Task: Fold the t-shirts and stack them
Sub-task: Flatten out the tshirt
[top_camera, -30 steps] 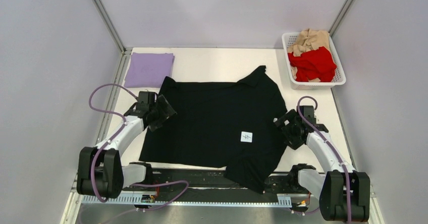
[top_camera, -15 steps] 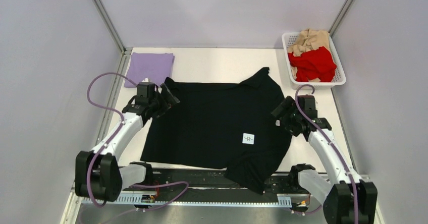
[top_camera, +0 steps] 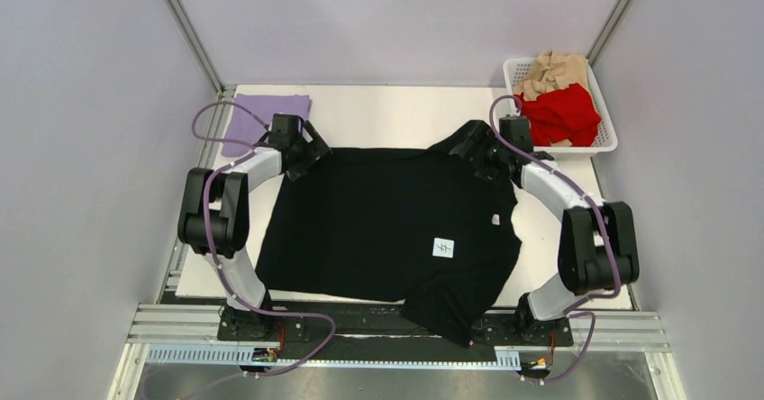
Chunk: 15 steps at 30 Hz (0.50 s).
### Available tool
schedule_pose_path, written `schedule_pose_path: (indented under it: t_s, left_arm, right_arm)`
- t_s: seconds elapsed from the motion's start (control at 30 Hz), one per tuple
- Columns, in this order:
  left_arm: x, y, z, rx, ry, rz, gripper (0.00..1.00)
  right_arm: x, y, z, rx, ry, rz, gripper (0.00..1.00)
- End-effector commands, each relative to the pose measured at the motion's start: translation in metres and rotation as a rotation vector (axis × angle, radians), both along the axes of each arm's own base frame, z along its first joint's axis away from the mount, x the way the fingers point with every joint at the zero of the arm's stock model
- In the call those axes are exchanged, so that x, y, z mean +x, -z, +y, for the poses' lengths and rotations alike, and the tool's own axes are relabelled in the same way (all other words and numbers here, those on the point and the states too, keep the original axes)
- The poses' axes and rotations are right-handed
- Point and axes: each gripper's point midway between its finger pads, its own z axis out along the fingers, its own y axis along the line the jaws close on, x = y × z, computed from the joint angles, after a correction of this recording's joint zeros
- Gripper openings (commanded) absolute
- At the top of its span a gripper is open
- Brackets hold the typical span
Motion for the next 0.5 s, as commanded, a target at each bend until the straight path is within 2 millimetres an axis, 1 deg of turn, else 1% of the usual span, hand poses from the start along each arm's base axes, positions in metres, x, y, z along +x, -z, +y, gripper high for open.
schedule_pose_path:
  t_s: [0.0, 0.03, 0.07, 0.1, 0.13, 0.17, 0.23, 0.33, 0.43, 0.47]
  left_arm:
    - [0.046, -0.016, -0.001, -0.002, -0.037, -0.098, 1.00]
    - [0.055, -0.021, 0.001, 0.008, -0.052, -0.115, 1.00]
    - [0.057, -0.013, 0.001, 0.012, -0.055, -0.101, 1.00]
    - [0.065, -0.017, 0.000, 0.008, -0.056, -0.114, 1.00]
    - [0.068, -0.012, -0.002, 0.004, -0.054, -0.109, 1.00]
    - [0.075, -0.016, -0.005, -0.013, -0.048, -0.122, 1.00]
    - [0.085, -0.014, -0.009, -0.027, -0.047, -0.131, 1.00]
    - [0.100, -0.017, -0.007, -0.036, -0.073, -0.152, 1.00]
    - [0.119, -0.023, -0.007, -0.056, -0.102, -0.181, 1.00]
    - [0.129, -0.033, -0.006, -0.069, -0.115, -0.212, 1.00]
  right_arm:
    - [0.040, -0.010, 0.022, 0.037, -0.106, -0.090, 1.00]
    - [0.046, -0.007, 0.026, 0.048, -0.125, -0.094, 1.00]
    - [0.053, -0.007, 0.031, 0.059, -0.141, -0.100, 1.00]
    - [0.059, -0.006, 0.036, 0.066, -0.158, -0.102, 1.00]
    - [0.064, -0.004, 0.040, 0.069, -0.172, -0.102, 1.00]
    - [0.070, -0.002, 0.043, 0.071, -0.182, -0.104, 1.00]
    - [0.081, 0.003, 0.049, 0.073, -0.197, -0.106, 1.00]
    - [0.094, 0.009, 0.054, 0.084, -0.210, -0.099, 1.00]
    - [0.101, 0.014, 0.060, 0.105, -0.221, -0.092, 1.00]
    - [0.102, 0.014, 0.063, 0.111, -0.230, -0.096, 1.00]
